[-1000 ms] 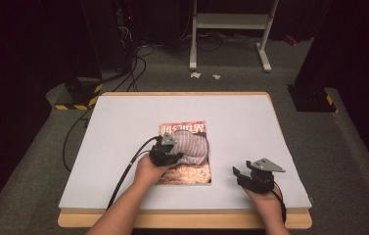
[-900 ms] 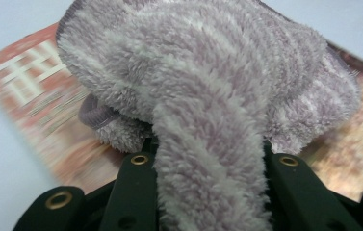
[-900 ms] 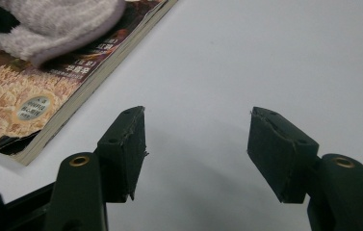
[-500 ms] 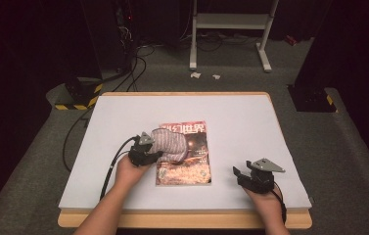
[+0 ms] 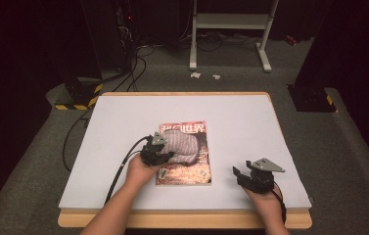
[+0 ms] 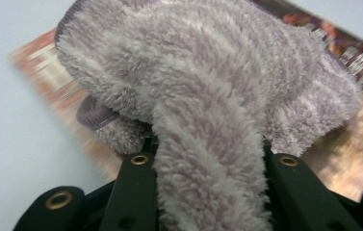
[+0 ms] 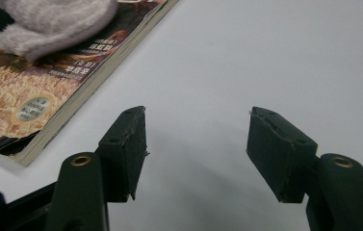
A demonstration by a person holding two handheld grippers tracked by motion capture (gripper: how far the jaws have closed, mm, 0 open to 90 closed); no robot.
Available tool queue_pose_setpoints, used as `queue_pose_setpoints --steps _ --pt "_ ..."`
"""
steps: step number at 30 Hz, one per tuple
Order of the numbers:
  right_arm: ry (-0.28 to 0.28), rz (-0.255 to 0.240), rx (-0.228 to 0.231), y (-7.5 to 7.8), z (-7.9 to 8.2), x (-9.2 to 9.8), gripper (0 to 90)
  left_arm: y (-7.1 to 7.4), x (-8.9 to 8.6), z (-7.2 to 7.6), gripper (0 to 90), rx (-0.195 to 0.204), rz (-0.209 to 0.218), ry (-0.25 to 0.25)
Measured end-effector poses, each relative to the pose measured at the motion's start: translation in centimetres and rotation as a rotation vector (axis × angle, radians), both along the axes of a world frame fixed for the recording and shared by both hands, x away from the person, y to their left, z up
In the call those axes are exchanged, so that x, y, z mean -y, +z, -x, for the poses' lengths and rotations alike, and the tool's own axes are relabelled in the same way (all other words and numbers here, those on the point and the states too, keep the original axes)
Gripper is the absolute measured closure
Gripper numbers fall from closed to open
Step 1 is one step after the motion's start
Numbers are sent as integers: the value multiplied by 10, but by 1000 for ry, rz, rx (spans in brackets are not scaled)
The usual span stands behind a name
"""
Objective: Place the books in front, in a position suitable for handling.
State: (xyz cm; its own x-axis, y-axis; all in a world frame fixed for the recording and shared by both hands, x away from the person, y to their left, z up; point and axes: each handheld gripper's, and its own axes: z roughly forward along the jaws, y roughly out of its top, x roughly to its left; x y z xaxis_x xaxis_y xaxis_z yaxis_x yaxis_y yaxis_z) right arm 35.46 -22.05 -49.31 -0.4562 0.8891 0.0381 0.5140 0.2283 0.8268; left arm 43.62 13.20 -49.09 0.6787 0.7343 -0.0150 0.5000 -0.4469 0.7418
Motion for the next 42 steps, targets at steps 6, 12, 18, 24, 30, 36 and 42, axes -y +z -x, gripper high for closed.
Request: queue_pose_setpoints --steps 6,12,18,24,30,36,42 --pt "0 -4 3 0 0 1 389 0 32 -5 672 -4 15 -43" --pt "2 -6 4 1 1 2 389 1 61 -8 671 -11 25 -81" --pt "4 -5 5 1 1 1 389 1 74 -8 670 -5 16 -103" --pt "10 -1 5 1 0 0 389 0 55 -9 670 -9 15 -93" --pt "8 -2 6 1 1 0 388 1 28 -8 671 -6 -9 -55" --pt "6 -3 3 0 0 0 388 2 -11 -10 671 -10 -18 15" --pt "6 -3 1 0 0 0 388 4 -31 -11 671 -10 -41 45"
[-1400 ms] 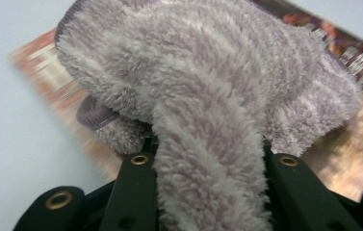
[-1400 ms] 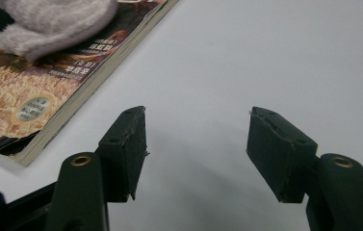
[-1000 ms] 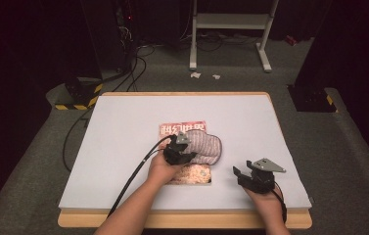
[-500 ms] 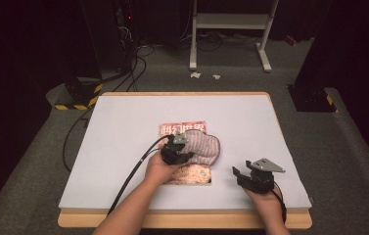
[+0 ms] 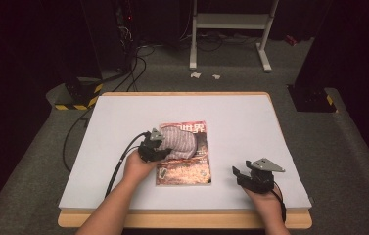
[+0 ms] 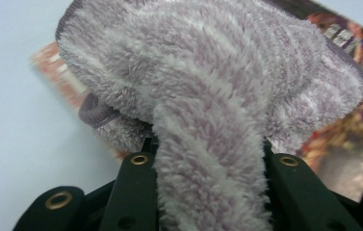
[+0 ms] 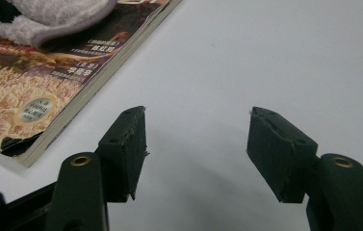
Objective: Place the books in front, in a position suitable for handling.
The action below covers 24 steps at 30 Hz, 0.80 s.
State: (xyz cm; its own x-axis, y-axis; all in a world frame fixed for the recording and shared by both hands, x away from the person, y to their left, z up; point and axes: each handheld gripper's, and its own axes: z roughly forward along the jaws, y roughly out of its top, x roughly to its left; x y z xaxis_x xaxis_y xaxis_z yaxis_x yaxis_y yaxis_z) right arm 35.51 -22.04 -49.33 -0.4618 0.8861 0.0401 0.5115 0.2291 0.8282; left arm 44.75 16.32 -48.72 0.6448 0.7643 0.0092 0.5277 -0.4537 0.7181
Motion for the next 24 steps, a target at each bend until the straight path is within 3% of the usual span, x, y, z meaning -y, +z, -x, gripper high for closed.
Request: queue_pose_setpoints --steps 8,16,19,24 --pt "-5 -9 -4 0 -1 1 389 5 -20 -5 680 28 14 40" --pt "-9 -23 -5 0 -1 2 389 9 -22 -23 681 16 26 77" --pt "-8 -24 1 1 0 2 389 7 -18 -28 680 23 -1 88" --pt "-7 -27 5 2 0 4 389 1 -18 -40 680 9 4 113"
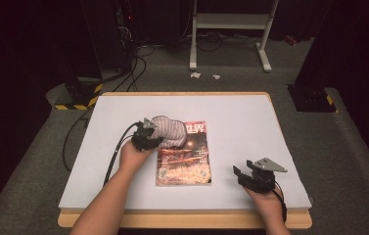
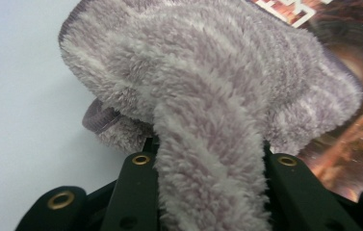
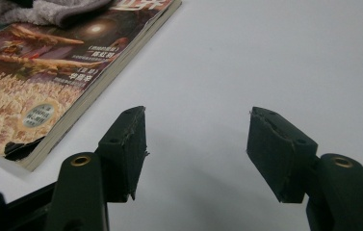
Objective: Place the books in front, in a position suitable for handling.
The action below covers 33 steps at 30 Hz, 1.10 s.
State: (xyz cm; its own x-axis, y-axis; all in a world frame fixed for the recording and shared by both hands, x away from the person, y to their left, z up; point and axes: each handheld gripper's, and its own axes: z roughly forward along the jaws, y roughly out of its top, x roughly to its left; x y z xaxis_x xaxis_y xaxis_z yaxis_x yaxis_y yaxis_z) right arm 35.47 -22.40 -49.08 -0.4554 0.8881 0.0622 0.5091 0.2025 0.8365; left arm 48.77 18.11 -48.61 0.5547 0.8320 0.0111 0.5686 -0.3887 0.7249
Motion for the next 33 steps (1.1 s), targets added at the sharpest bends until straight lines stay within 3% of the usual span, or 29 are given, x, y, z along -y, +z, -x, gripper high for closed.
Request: queue_pose_setpoints --steps 5,7,12,15,26,29,33 --pt "-2 -6 2 0 0 2 389 0 1 -12 679 -14 -5 3" --pt "-4 -32 -7 0 -1 3 389 0 3 -14 678 -14 -5 0" --pt "11 -34 -4 0 0 0 389 -1 12 -17 678 -17 -2 2" --pt "22 -29 -8 -1 0 -3 389 -1 24 -21 678 -18 5 -17" --pt "21 -40 -5 0 0 0 389 -1 94 -28 678 -14 21 -124" --pt "17 -44 -6 0 0 1 389 -1 100 -29 678 -14 20 -134" --pt "16 -45 -1 0 0 2 389 -1 93 -29 678 -21 19 -136"
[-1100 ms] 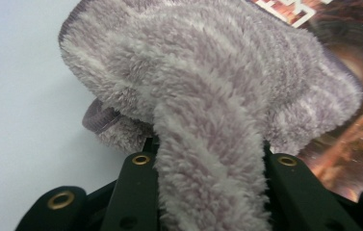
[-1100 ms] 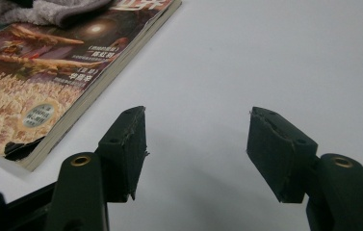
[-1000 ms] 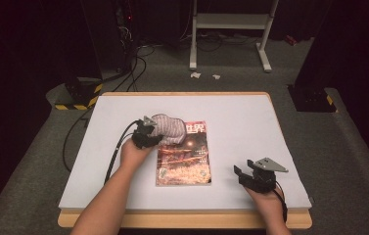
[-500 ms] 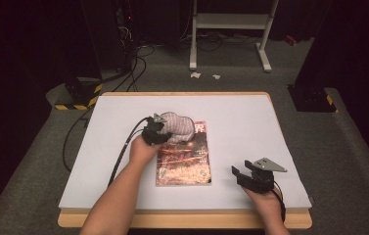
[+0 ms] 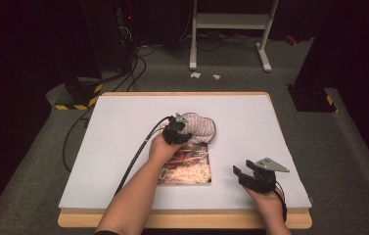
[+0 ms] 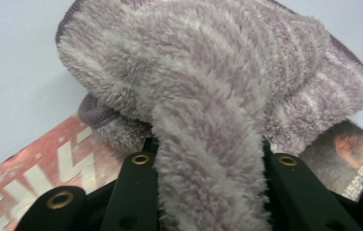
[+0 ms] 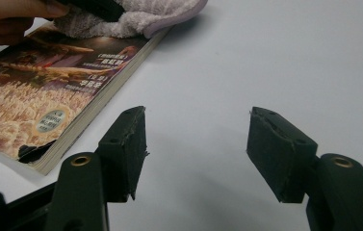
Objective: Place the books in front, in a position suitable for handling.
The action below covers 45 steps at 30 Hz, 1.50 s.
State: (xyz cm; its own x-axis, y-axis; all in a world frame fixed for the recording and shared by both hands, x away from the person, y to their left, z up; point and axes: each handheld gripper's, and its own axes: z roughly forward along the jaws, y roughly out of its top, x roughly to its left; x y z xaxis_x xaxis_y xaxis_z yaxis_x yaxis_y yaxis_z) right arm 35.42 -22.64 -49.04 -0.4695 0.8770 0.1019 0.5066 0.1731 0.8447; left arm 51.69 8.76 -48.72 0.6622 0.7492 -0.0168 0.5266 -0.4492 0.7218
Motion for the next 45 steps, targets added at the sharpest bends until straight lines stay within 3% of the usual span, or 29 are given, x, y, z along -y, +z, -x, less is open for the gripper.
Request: queue_pose_setpoints --steps 14,20,34,45 --pt "-6 16 1 -1 0 -1 392 1 -74 1 678 4 -25 86" --pt "-7 22 1 -1 -1 -1 392 0 -89 1 678 4 -18 111" --pt "-2 24 5 0 -1 -2 393 -2 -79 -1 679 16 -6 101" --pt "2 21 5 -1 -2 -2 393 -3 -27 -7 679 14 15 23"
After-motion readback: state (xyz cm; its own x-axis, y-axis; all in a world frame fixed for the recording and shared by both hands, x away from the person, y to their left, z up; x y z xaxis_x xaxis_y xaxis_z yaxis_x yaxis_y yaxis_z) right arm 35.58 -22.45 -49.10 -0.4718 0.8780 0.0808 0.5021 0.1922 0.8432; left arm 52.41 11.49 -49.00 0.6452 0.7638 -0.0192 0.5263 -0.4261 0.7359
